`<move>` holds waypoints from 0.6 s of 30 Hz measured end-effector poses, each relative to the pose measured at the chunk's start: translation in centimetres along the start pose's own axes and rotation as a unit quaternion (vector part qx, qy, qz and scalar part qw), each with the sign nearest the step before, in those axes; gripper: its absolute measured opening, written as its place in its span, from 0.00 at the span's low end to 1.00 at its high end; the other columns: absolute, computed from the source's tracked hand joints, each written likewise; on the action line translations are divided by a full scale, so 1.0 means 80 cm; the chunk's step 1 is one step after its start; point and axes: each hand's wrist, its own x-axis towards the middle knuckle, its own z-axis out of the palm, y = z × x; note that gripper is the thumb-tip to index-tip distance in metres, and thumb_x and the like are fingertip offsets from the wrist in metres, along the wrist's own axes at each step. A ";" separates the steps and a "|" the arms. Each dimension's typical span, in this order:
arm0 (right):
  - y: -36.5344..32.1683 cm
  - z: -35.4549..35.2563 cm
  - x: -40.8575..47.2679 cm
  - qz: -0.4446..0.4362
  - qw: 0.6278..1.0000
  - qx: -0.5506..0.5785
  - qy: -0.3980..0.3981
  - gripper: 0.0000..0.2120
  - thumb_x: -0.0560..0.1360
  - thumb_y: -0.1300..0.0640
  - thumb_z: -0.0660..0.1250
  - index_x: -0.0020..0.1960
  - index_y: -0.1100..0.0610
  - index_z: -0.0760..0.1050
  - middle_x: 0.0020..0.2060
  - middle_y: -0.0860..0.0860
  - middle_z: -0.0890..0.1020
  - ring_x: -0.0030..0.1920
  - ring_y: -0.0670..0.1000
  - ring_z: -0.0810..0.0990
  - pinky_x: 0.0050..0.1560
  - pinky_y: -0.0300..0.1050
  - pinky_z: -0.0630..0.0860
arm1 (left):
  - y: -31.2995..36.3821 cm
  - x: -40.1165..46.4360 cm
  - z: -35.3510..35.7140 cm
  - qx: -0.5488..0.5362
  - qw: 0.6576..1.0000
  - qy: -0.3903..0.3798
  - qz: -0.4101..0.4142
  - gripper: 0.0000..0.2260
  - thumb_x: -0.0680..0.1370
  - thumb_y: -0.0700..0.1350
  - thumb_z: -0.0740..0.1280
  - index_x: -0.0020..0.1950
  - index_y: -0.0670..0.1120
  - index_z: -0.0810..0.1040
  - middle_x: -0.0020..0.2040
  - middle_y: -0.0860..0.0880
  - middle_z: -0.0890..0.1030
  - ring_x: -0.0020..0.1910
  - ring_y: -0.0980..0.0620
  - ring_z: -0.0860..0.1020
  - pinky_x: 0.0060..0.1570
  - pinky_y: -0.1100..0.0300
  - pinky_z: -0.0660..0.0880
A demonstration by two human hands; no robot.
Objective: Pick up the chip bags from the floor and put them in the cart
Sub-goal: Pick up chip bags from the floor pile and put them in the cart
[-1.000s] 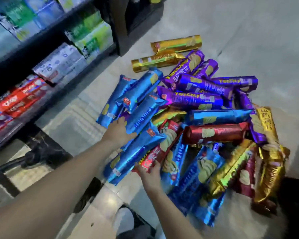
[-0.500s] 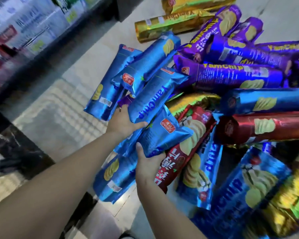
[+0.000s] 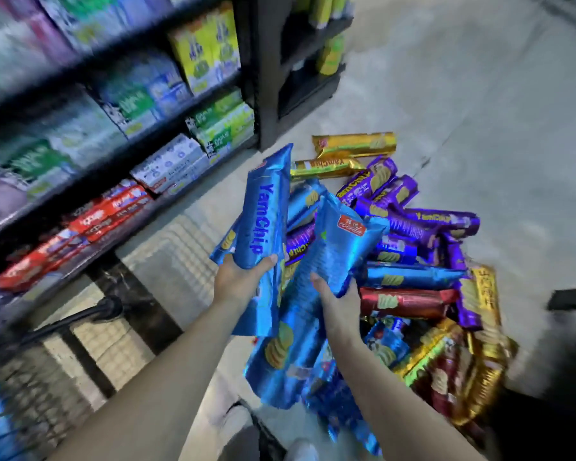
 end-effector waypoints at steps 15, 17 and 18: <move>-0.404 0.177 -0.371 -0.226 0.926 -0.109 -0.281 0.23 0.68 0.50 0.75 0.57 0.57 0.69 0.45 0.44 0.79 0.42 0.42 0.78 0.42 0.29 0.73 | 0.288 -0.359 -0.393 -0.134 0.968 0.138 0.159 0.11 0.71 0.50 0.73 0.36 0.50 0.73 0.27 0.53 0.74 0.20 0.61 0.70 0.18 0.73 0.64; -0.402 0.223 -0.421 -0.231 0.902 -0.131 -0.340 0.28 0.64 0.41 0.75 0.58 0.52 0.71 0.50 0.44 0.82 0.51 0.48 0.81 0.56 0.42 0.76 | 0.268 -0.395 -0.463 -0.149 0.964 0.170 0.141 0.13 0.71 0.50 0.73 0.37 0.46 0.72 0.25 0.52 0.73 0.17 0.61 0.68 0.17 0.70 0.64; -0.396 0.246 -0.447 -0.230 0.893 -0.139 -0.362 0.32 0.60 0.37 0.75 0.59 0.50 0.72 0.53 0.47 0.83 0.55 0.50 0.81 0.61 0.50 0.75 | 0.252 -0.409 -0.495 -0.155 0.961 0.187 0.130 0.14 0.70 0.50 0.74 0.40 0.44 0.71 0.27 0.50 0.72 0.16 0.61 0.68 0.17 0.69 0.64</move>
